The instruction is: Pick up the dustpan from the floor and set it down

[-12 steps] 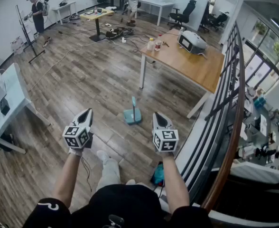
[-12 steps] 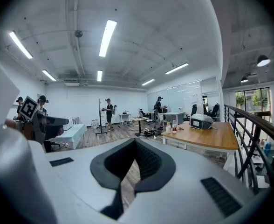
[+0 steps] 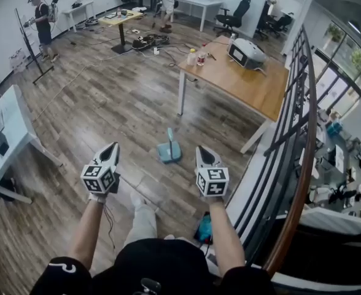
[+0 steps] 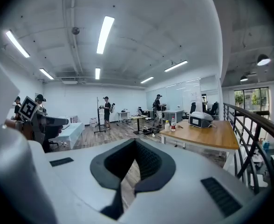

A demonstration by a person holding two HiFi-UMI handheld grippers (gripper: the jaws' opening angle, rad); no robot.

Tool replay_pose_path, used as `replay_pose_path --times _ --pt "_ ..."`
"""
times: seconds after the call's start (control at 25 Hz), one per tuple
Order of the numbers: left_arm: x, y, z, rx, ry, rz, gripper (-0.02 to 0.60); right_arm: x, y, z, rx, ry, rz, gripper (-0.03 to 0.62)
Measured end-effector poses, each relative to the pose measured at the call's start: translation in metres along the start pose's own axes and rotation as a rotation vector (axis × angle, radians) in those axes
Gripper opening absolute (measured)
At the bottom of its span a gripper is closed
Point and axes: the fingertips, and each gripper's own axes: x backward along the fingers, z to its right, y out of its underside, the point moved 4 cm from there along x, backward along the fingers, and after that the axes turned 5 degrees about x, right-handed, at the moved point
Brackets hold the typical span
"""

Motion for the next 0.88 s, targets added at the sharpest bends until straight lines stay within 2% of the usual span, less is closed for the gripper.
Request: replay_pose_path --times 0.24,0.52,0.88 --pt "-0.042 -0.002 -0.022 0.011 0.013 -0.005 -0.003 -0.04 0.002 0.013 -0.005 0.019 -0.019 -0.005" --pt "-0.114 -0.017 -0.058 0.032 0.043 -0.033 -0.003 -0.115 -0.011 0.023 -0.015 0.027 -0.058 -0.005" --pt "-0.202 -0.048 -0.139 0.017 0.092 -0.091 -0.003 -0.236 -0.035 0.01 -0.035 0.046 -0.086 -0.005"
